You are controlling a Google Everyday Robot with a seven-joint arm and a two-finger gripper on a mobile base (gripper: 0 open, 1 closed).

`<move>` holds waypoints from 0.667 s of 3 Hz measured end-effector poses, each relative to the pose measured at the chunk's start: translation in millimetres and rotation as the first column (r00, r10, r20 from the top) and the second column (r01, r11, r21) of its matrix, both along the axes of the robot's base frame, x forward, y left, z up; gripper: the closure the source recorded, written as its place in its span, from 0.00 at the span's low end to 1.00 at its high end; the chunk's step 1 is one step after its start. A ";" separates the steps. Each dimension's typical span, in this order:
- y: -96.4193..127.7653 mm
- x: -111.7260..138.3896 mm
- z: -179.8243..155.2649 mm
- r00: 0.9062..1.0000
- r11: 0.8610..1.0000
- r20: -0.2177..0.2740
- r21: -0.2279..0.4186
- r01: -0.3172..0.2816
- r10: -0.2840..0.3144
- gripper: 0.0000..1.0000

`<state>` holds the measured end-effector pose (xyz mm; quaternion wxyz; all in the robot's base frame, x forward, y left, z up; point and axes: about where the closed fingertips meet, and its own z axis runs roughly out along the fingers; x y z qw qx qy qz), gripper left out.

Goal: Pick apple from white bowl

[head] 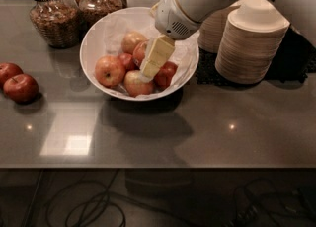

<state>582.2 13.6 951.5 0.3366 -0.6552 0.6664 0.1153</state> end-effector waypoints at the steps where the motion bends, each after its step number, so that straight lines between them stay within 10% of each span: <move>1: 2.5 7.8 -9.4 1.000 1.000 -0.019 0.012 0.000 0.000 0.00; 2: 2.9 17.5 -23.8 0.999 1.000 -0.047 0.019 0.011 -0.010 0.00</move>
Offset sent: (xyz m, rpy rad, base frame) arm 0.0310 -0.0009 -0.0408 0.0298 0.0805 -0.0317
